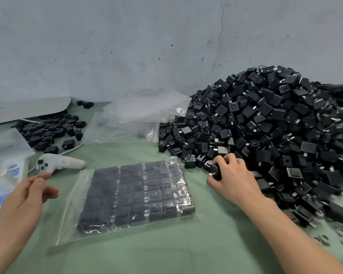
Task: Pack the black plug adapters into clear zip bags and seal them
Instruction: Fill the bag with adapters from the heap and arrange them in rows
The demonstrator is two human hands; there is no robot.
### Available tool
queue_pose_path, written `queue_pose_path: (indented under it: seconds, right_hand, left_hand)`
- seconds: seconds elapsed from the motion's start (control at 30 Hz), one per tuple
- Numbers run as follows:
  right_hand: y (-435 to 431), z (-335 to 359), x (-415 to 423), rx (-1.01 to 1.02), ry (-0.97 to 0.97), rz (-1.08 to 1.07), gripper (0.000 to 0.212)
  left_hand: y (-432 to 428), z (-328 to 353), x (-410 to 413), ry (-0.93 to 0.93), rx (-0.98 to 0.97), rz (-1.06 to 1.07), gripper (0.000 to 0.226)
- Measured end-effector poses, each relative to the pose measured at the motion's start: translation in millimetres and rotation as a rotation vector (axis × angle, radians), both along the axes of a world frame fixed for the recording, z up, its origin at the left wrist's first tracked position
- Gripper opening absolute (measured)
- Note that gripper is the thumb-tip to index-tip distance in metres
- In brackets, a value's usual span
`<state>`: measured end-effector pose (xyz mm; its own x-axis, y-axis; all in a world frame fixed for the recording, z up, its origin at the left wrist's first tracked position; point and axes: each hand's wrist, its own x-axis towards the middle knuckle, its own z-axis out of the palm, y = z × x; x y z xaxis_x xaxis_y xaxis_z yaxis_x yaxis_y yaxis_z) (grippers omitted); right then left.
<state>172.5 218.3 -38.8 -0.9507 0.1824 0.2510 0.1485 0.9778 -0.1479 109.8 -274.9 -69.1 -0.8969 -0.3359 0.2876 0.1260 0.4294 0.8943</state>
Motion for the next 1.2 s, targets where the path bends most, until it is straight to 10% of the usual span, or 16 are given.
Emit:
queue_pose_path:
  seconds: [0.5,0.63,0.83,1.2]
  right_hand:
    - [6.7,-1.3,8.9,0.134,0.108,0.065,0.041]
    - [12.7,16.4,7.7,-0.463,0.212,-0.042,0.031]
    - [6.4,52.9,10.0,-2.44,0.148,-0.056,0.037]
    - [-70.8,53.3,8.8,-2.731,0.125,0.005,0.042]
  left_hand:
    - [-2.4,-5.3,-2.3,-0.001,-0.044,0.015,0.044]
    - [-1.6,-1.0,0.5,-0.013,-0.032,0.025,0.043]
    - [25.8,25.9,17.1,0.008,0.051,0.025,0.036]
    - [181.5,92.7,85.8,0.108,0.148,-0.413,0.017]
